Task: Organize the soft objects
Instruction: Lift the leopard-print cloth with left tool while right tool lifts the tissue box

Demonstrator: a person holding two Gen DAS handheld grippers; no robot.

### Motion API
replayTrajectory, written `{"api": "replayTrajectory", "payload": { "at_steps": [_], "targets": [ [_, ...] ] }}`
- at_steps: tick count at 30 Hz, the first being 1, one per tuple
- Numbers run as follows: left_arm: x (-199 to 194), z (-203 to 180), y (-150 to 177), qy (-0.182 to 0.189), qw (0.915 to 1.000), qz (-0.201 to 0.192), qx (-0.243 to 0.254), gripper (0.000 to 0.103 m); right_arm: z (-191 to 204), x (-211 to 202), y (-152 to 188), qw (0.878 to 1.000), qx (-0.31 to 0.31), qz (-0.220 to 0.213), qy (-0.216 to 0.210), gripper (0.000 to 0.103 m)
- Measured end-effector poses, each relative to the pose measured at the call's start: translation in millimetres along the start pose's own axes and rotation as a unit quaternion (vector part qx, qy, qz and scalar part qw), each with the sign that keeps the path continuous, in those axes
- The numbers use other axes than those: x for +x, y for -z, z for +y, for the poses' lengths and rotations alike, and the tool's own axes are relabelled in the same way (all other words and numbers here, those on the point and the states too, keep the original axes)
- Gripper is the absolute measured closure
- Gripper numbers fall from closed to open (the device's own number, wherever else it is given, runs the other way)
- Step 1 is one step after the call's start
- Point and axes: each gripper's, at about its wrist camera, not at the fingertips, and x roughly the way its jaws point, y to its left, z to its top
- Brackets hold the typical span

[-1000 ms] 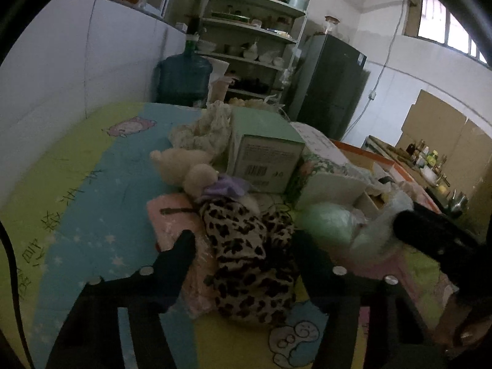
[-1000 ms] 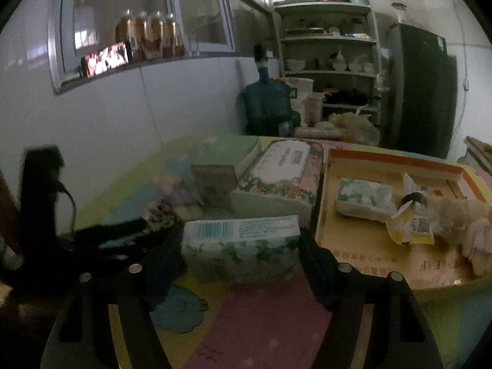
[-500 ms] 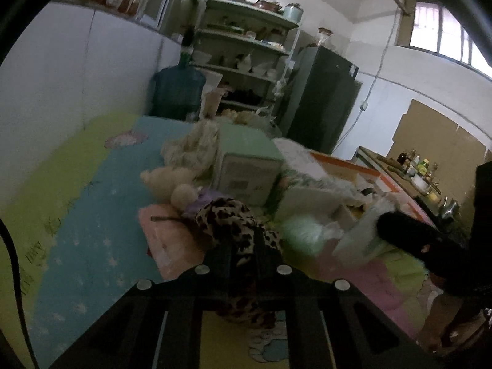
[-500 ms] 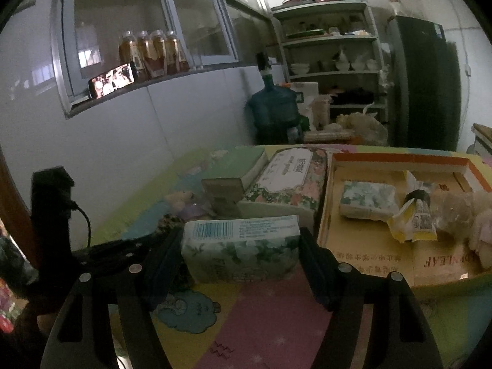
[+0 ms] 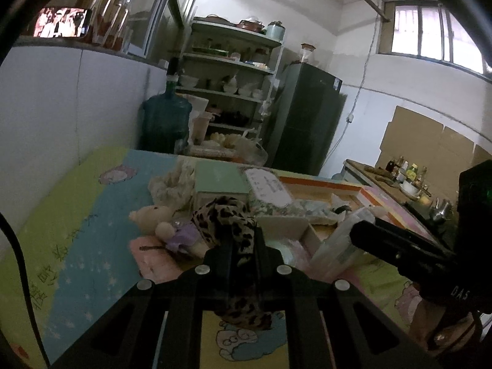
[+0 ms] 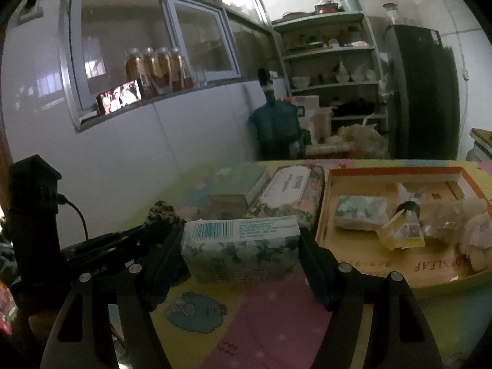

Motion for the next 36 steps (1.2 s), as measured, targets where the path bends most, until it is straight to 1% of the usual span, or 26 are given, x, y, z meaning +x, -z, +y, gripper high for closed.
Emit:
{"api": "replayTrajectory", "payload": {
  "at_steps": [11,20,29,36],
  "targets": [
    [-10,-21,-9,0.012,0.9996,-0.020,0.015,0.091,-6,-30,-5,0.999,0.004,-0.033,0.011,0.029],
    [-12,-36,-16,0.027,0.9989,-0.028,0.025,0.091,-19,-55,-8,0.998,0.012,-0.054,0.032,0.029],
    [1,-59,-23,0.049,0.9978,-0.026,0.036,0.091,-44,-69,-7,0.996,0.029,-0.064,0.055,0.029],
    [19,-83,-30,0.077,0.9956,-0.023,0.049,0.091,-64,-77,-8,0.994,0.036,-0.072,0.076,0.029]
  ]
}}
